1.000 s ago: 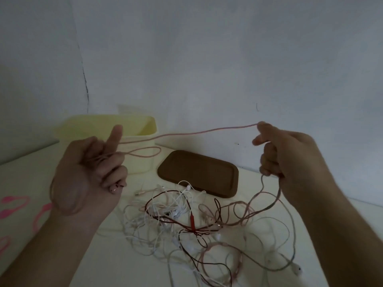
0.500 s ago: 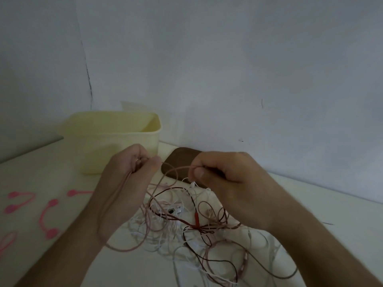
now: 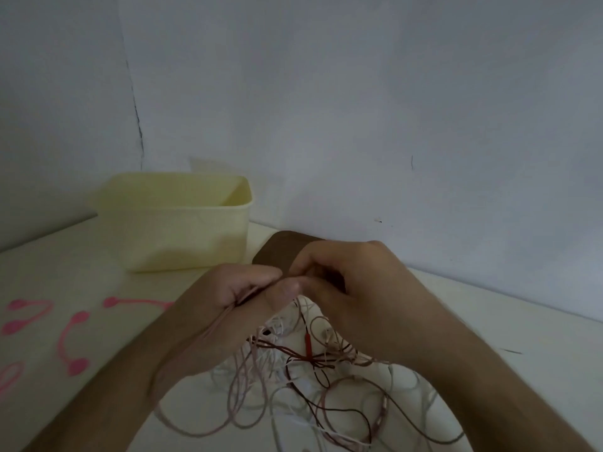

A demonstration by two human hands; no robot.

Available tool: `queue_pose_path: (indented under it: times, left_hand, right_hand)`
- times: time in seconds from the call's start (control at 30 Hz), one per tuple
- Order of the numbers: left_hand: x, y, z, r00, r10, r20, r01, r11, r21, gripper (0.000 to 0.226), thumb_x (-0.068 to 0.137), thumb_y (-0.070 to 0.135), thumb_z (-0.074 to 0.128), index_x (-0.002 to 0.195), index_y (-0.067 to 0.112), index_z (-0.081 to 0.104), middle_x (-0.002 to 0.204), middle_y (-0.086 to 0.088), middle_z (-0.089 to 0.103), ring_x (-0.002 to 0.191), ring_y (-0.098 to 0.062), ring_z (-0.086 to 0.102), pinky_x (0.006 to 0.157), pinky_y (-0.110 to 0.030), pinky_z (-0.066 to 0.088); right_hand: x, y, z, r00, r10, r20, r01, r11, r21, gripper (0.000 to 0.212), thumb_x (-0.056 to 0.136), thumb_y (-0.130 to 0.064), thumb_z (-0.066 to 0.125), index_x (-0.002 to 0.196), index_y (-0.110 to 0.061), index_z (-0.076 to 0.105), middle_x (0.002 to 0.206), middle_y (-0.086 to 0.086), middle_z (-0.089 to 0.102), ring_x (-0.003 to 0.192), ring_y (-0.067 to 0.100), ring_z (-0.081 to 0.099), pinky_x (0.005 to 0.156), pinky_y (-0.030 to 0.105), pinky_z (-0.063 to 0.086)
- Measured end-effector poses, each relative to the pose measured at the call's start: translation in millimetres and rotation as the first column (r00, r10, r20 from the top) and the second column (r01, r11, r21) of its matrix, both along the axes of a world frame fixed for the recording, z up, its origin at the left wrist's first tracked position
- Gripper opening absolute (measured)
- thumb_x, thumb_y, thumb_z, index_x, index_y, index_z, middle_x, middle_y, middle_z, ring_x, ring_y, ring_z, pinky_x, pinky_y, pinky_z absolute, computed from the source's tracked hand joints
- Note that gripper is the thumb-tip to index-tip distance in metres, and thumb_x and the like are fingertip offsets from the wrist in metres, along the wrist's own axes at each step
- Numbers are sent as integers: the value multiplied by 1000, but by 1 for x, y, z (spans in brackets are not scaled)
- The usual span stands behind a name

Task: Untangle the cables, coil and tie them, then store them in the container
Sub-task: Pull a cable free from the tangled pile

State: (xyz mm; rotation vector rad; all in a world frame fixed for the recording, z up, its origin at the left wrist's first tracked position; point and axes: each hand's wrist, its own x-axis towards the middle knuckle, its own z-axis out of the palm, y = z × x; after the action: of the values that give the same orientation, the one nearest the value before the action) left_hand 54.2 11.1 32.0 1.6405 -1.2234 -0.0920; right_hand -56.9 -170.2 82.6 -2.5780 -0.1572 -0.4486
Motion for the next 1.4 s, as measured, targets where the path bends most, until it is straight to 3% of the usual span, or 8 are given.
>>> queue_pose_path:
  times: [0.3, 0.53, 0.73, 0.93, 1.1, 1.2, 1.3, 1.4]
  left_hand:
    - [4, 3, 9, 945, 240, -222, -300, 907, -297, 52, 107, 25, 52, 58, 19, 35, 57, -4, 27, 53, -19, 26, 49, -27, 22]
    - [11, 5, 10, 857, 171, -486, -401, 813, -422, 53, 105, 22, 55, 56, 21, 35, 57, -1, 23, 59, -26, 13, 55, -34, 10]
    - [15, 8, 10, 828, 155, -539, -426, 799, -425, 56, 107, 24, 53, 52, 24, 39, 50, 5, 28, 52, -17, 18, 52, -28, 14]
    - [27, 12, 11, 745, 92, -660, -487, 752, -444, 55, 107, 29, 52, 56, 24, 34, 46, 10, 27, 42, -9, 21, 46, -19, 13]
    - [30, 12, 10, 725, 94, -682, -518, 728, -450, 54, 107, 31, 51, 57, 25, 32, 45, 12, 26, 39, -7, 21, 48, -24, 9]
    - [38, 16, 9, 697, 27, -717, -507, 726, -465, 53, 108, 32, 48, 58, 25, 31, 45, 11, 23, 36, -6, 19, 42, -18, 11]
    - [48, 19, 7, 676, -45, -736, -486, 723, -491, 52, 108, 33, 46, 59, 26, 31, 45, 11, 23, 35, -4, 20, 36, -12, 16]
    - [50, 19, 5, 674, -61, -736, -484, 717, -502, 52, 109, 32, 45, 60, 25, 29, 45, 11, 23, 36, -3, 19, 33, -11, 17]
  right_hand:
    - [-12, -21, 24, 988, -135, -80, 149, 966, 210, 17, 99, -19, 74, 92, -34, 78, 77, -14, 74, 59, 3, 66, 55, 15, 48]
    - [-16, -30, 31, 973, -230, 24, 217, 945, 243, 24, 101, -15, 69, 82, -28, 75, 76, -10, 76, 57, 11, 72, 55, 22, 57]
    - [-15, -43, 24, 922, -372, 110, 368, 928, 58, 35, 95, -2, 63, 82, -34, 70, 76, -16, 74, 60, -1, 72, 59, 19, 59]
    - [-16, -63, 26, 871, -487, 70, 489, 873, -5, 33, 101, -9, 62, 89, -38, 71, 81, -18, 75, 64, -2, 72, 51, 15, 52]
    - [-19, -82, 22, 808, -579, 113, 589, 789, -173, 24, 96, -18, 71, 91, -42, 73, 93, -17, 75, 79, 6, 69, 73, 32, 60]
    - [-28, -90, 33, 889, -451, -82, 455, 889, 44, 17, 98, -22, 74, 92, -36, 81, 75, -14, 77, 62, 7, 70, 58, 19, 48]
    - [-36, -97, 41, 931, -330, -154, 364, 863, 350, 22, 105, -11, 63, 101, -17, 83, 92, 1, 83, 71, 31, 78, 58, 37, 53]
    - [-34, -103, 36, 903, -383, -194, 430, 811, 397, 25, 108, -4, 56, 106, -10, 81, 98, 3, 83, 80, 29, 81, 60, 42, 63]
